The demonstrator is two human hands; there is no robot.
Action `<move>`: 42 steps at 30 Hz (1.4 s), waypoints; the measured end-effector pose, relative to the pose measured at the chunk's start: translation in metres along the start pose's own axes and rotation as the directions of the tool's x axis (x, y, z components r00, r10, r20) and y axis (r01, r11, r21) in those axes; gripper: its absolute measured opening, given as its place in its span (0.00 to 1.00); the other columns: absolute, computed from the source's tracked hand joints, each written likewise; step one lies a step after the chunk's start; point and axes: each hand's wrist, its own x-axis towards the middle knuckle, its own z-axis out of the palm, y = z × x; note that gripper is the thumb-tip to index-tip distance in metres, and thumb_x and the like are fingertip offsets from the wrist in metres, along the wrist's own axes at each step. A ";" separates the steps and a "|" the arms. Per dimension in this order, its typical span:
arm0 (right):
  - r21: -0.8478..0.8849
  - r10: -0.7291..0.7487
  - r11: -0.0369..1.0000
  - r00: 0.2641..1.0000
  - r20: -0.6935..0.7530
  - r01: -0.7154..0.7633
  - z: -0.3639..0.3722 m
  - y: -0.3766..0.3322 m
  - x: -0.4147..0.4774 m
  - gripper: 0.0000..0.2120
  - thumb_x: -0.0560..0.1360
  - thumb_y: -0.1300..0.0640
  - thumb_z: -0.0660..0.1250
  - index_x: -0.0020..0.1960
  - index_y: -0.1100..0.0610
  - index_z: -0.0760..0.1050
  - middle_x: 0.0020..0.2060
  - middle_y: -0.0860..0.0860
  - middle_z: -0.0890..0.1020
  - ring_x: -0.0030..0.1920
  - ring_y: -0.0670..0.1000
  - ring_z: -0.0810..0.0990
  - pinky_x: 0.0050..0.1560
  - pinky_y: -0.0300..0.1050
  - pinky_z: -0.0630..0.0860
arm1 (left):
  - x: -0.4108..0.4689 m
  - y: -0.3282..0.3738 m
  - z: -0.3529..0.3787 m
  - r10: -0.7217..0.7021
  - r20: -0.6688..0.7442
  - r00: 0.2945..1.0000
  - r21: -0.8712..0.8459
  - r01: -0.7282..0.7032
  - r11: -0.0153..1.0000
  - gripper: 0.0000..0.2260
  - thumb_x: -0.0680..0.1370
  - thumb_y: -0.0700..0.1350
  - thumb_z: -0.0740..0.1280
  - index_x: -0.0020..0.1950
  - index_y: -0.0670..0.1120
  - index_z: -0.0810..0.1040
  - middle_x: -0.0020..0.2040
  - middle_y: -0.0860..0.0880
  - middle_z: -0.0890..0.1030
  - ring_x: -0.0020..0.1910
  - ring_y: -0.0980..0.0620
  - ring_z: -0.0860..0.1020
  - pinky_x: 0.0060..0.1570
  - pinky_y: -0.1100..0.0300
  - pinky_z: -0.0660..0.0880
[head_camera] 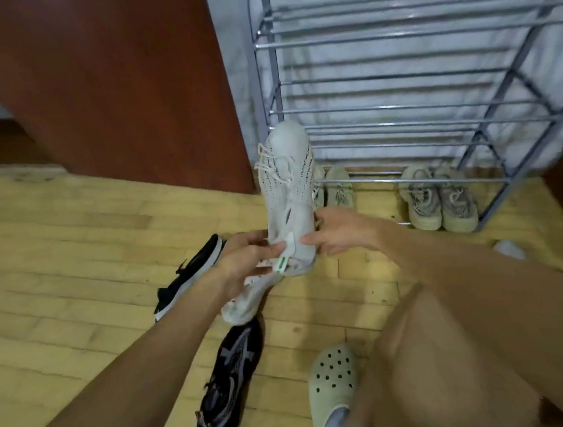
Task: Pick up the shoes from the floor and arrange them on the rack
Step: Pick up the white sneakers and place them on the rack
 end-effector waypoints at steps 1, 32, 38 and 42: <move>0.052 -0.035 0.998 0.997 -0.062 0.039 -0.008 -0.009 -0.008 0.23 0.76 0.55 0.69 0.69 0.59 0.70 0.42 0.46 0.78 0.44 0.50 0.82 0.43 0.43 0.83 | -0.006 0.018 0.000 0.052 -0.009 0.999 0.014 -0.052 0.999 0.13 0.72 0.40 0.73 0.57 0.42 0.81 0.49 0.43 0.84 0.46 0.48 0.82 0.48 0.54 0.80; 0.398 0.180 0.917 0.887 -0.425 0.004 -0.208 0.215 -0.250 0.19 0.74 0.63 0.70 0.65 0.60 0.75 0.56 0.59 0.83 0.54 0.59 0.83 0.55 0.55 0.81 | -0.008 0.116 0.362 -0.074 0.471 0.879 0.378 -0.125 0.917 0.20 0.71 0.45 0.75 0.61 0.44 0.77 0.49 0.47 0.85 0.43 0.49 0.83 0.43 0.53 0.82; 0.558 0.276 0.825 0.925 -0.261 -0.089 -0.189 0.285 -0.236 0.17 0.74 0.61 0.71 0.62 0.59 0.77 0.55 0.58 0.83 0.50 0.56 0.84 0.50 0.47 0.83 | 0.023 0.068 0.394 -0.292 0.461 0.838 0.391 0.103 0.915 0.25 0.72 0.34 0.72 0.68 0.40 0.70 0.61 0.39 0.79 0.55 0.40 0.81 0.42 0.49 0.82; 0.657 0.369 0.733 0.914 -0.168 -0.175 -0.164 0.335 -0.212 0.19 0.77 0.62 0.67 0.67 0.59 0.73 0.53 0.55 0.83 0.48 0.54 0.84 0.51 0.48 0.82 | 0.052 0.026 0.405 -0.397 0.386 0.832 0.480 0.186 0.857 0.15 0.73 0.34 0.70 0.59 0.38 0.74 0.57 0.41 0.79 0.49 0.44 0.79 0.44 0.51 0.80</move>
